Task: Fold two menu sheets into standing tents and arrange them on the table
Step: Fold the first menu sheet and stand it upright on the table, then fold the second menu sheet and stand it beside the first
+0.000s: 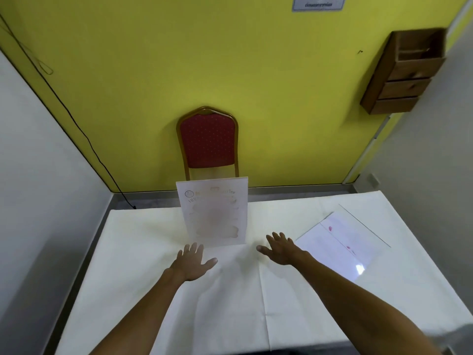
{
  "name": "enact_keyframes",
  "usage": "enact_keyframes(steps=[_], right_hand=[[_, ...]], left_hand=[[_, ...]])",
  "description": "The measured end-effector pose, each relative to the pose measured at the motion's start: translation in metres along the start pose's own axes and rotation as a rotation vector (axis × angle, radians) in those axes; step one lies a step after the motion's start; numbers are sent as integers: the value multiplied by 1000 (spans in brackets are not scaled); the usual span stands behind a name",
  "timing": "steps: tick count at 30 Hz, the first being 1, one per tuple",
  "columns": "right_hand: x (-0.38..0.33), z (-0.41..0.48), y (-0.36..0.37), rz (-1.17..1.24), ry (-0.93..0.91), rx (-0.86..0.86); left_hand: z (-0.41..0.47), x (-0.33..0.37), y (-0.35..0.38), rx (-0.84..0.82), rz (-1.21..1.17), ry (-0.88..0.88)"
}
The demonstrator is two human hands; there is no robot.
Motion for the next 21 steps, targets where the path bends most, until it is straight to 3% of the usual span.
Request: enact_keyframes(steps=[13,21], right_hand=[[167,-47,-1,115,79,61],[225,-75,5,147,165,87]], left_hand=[[28,180,43,-18,123,163],[50,252,52,-42,216,265]])
Point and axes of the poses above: each hand's wrist, its own z-axis towards the middle knuckle, its own y-axis out of the palm, x = y × z, the point moved 3 cm from there along z, towards the middle knuckle, and after that the axes turned 4 degrees about x, right-handed, at the moved point
